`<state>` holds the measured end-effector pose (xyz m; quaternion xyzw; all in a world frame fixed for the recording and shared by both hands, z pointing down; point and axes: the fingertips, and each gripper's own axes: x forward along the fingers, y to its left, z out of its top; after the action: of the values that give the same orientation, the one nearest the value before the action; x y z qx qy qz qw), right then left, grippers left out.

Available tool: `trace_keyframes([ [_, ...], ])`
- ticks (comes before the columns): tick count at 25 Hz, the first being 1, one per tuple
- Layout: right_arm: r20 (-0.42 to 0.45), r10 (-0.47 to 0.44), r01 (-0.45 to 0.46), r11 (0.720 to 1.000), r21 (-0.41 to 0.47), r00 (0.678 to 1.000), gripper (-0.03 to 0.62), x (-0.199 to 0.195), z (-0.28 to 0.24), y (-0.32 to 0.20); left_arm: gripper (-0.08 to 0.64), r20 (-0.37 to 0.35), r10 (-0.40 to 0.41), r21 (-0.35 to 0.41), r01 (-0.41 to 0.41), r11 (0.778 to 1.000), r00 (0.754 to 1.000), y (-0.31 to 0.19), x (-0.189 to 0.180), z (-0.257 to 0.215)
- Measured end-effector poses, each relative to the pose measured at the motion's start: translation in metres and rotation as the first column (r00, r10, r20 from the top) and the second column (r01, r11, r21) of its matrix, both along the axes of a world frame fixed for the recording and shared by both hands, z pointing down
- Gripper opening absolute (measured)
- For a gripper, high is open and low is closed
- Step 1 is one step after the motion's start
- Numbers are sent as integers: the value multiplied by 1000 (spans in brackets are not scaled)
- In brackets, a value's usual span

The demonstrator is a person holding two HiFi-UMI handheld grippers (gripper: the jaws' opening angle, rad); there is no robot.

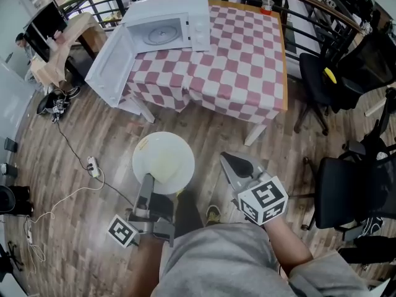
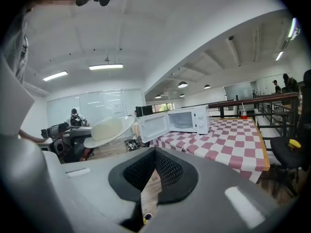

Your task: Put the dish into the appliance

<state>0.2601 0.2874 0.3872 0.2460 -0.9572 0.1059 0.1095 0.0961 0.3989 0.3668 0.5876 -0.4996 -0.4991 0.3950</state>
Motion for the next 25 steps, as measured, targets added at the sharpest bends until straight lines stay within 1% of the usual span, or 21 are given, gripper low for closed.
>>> trace_keyframes([
  [4,42,57,-54,997,-54,998,-3,-15,-5,-14,37,-68,4,-19,-5,1000,998,-14,-8,8],
  [7,37,43,-41,998,-57,998,-3,-32,-5,-21,37,-102,-1,-44,-3,999,995,-23,-18,17],
  [10,9,37,-36,998,-53,999,-3,-45,2,-34,37,-104,-3,-62,-4,998,995,-34,-32,24],
  [14,0,49,-49,997,-67,999,-3,-63,6,-55,37,-105,-8,-78,0,997,994,-51,-57,28],
  [17,-11,49,-50,996,-68,999,-3,-83,9,-71,37,-92,-13,-83,5,997,996,-67,-80,29],
  [20,-10,52,-53,995,-80,999,-3,-104,12,-89,32,-106,-15,-75,8,997,994,-86,-103,29],
  [25,-18,53,-54,994,-93,998,-3,-140,16,-114,32,-92,5,-89,-13,996,996,-118,-137,28],
])
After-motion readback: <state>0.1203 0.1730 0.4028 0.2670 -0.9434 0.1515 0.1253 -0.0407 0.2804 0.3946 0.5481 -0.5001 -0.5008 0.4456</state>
